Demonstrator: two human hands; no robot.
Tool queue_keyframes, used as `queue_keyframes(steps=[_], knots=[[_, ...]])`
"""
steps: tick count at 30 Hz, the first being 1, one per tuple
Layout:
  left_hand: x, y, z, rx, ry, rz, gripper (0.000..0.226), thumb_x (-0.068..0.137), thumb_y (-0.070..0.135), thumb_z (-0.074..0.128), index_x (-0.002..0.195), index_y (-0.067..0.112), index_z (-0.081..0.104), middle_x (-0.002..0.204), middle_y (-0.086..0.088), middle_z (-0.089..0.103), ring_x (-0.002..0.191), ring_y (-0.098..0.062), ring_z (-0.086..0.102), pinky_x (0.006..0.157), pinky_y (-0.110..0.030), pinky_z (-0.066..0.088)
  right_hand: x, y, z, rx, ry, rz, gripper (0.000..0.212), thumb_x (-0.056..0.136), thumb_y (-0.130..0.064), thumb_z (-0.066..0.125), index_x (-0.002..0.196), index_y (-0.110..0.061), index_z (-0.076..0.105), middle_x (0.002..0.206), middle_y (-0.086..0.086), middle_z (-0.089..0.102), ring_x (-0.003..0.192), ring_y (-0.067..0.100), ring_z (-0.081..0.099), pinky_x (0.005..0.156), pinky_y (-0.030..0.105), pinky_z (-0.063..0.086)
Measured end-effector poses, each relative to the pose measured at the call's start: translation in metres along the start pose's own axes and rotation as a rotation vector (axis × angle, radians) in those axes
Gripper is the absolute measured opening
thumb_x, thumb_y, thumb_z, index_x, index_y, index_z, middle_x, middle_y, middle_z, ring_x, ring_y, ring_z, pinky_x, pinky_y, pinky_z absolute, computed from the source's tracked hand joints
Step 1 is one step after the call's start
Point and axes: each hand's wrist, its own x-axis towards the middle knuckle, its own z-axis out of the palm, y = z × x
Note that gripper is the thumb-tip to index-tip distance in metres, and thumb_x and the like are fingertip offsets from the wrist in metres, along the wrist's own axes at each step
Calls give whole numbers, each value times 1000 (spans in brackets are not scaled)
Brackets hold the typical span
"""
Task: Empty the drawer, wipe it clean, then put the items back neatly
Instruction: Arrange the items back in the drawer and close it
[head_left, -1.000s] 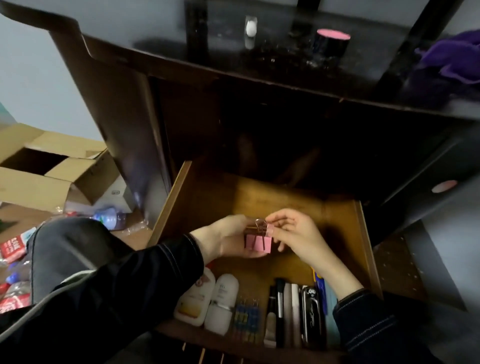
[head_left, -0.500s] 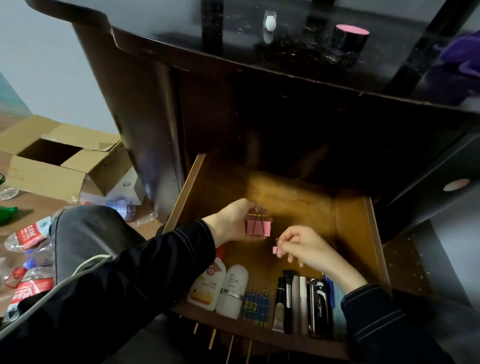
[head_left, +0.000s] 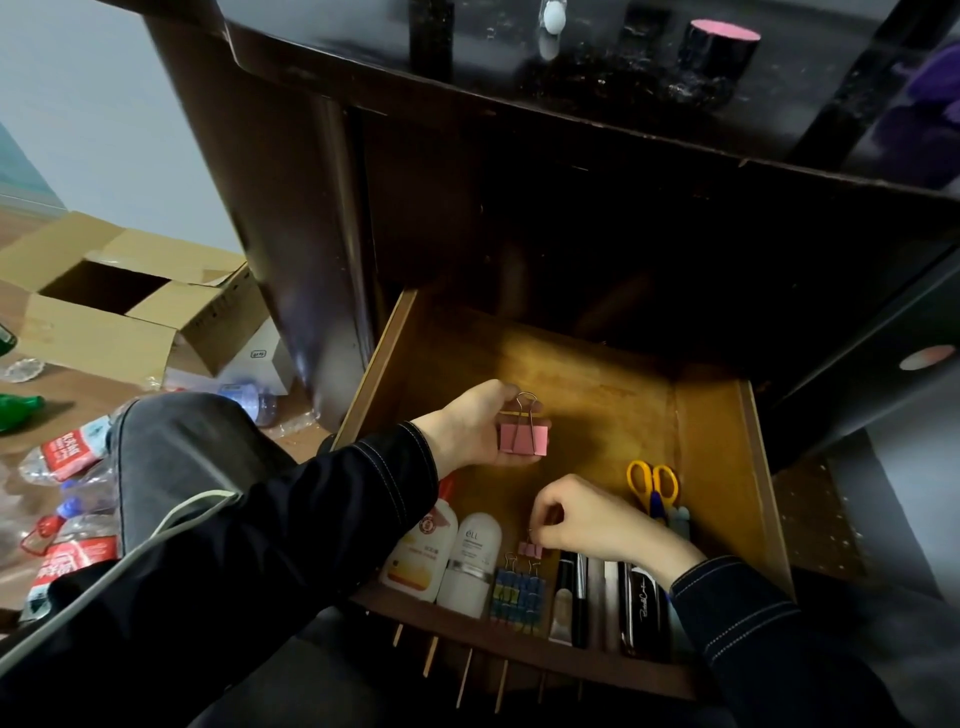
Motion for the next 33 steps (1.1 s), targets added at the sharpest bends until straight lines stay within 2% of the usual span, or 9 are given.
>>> queue_keyframes(steps=[5, 7, 16, 21, 25, 28, 33], knots=[[-1, 0, 0, -3, -11, 5, 32, 106, 28, 36, 116, 8, 58, 120, -19, 62, 112, -36, 57, 83, -47, 52, 3, 2, 6, -31, -57, -22, 10, 84, -32, 70, 85, -24, 75, 97, -14, 66, 90, 8, 64, 84, 44, 56], [-2, 0, 0, 2, -14, 5, 31, 105, 28, 36, 114, 8, 58, 121, -19, 62, 112, -35, 57, 81, -47, 52, 4, 3, 7, -36, -62, -19, 10, 84, -33, 70, 86, -24, 75, 98, -14, 65, 91, 8, 63, 85, 42, 56], [-3, 0, 1, -10, -13, 4, 27, 105, 26, 39, 115, 9, 58, 123, -18, 61, 107, -34, 57, 82, -47, 52, 3, 1, 9, -49, -106, -35, 12, 87, -31, 69, 92, -22, 76, 97, -11, 68, 91, 10, 63, 85, 42, 55], [-4, 1, 2, -15, -16, 2, 27, 105, 25, 38, 113, 9, 57, 121, -19, 61, 110, -35, 56, 92, -50, 49, 2, -1, 7, -24, -119, -36, 14, 88, -29, 68, 93, -20, 77, 95, -7, 71, 90, 13, 65, 84, 43, 56], [-3, 1, 2, -7, -15, 5, 27, 105, 26, 38, 112, 9, 58, 118, -19, 62, 109, -35, 56, 90, -49, 49, 2, -1, 7, -10, -121, -30, 15, 89, -30, 67, 92, -19, 77, 93, -7, 71, 88, 14, 66, 82, 43, 55], [-3, 0, 1, -10, -16, 2, 28, 105, 26, 38, 113, 9, 58, 117, -19, 62, 109, -35, 56, 89, -48, 50, 2, -2, 8, -7, -122, -16, 17, 90, -31, 66, 89, -18, 77, 87, -4, 73, 82, 17, 67, 74, 41, 54], [-1, 0, 1, 2, -22, 4, 27, 104, 24, 39, 111, 8, 59, 116, -18, 63, 109, -35, 57, 86, -48, 51, 3, 0, 9, 8, -115, 0, 24, 91, -33, 63, 71, -23, 71, 69, -9, 68, 57, 5, 51, 58, 30, 41]])
